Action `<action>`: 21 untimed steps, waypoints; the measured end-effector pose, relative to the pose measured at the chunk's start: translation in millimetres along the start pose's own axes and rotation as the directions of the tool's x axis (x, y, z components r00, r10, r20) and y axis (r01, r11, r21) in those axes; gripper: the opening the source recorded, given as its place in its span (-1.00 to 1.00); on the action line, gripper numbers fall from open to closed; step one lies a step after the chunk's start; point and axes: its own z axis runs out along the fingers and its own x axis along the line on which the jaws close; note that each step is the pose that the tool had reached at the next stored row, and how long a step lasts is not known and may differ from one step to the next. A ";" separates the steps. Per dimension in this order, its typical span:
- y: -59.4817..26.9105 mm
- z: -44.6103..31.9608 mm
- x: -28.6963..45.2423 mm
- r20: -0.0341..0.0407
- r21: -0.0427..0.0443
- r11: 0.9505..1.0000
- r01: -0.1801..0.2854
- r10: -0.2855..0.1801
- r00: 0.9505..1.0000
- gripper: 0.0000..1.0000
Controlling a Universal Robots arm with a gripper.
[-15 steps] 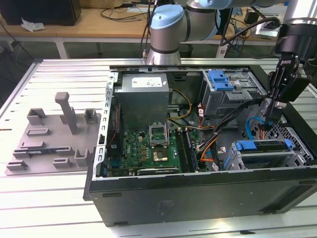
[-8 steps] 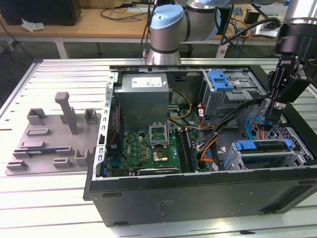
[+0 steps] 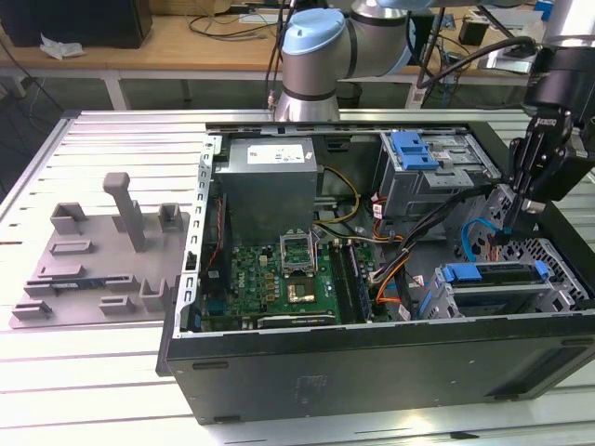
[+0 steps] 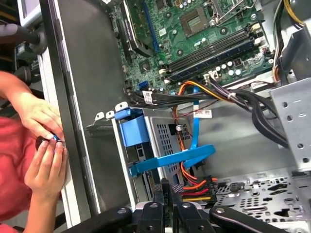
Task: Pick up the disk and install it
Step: 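Insert the first disk wire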
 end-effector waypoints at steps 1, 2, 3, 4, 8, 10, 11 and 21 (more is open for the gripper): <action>-0.6 0.8 1.6 0.009 0.000 1.000 0.002 -0.002 1.000 -0.67; -1.2 1.8 3.5 0.018 -0.001 1.000 0.004 -0.004 1.000 -0.67; -2.6 4.2 8.6 0.040 -0.002 1.000 0.007 -0.007 0.999 -0.67; -3.1 5.0 10.4 0.049 -0.003 1.000 0.009 -0.009 0.999 -0.67; -4.2 7.9 16.7 0.077 -0.007 1.000 0.014 -0.013 0.997 -0.67; -4.4 9.6 20.1 0.092 -0.008 1.000 0.017 -0.016 0.996 -0.67; -4.2 10.2 21.1 0.097 -0.009 1.000 0.018 -0.017 0.995 -0.67; -2.7 9.5 36.4 0.138 0.001 1.000 0.030 -0.030 0.990 -0.67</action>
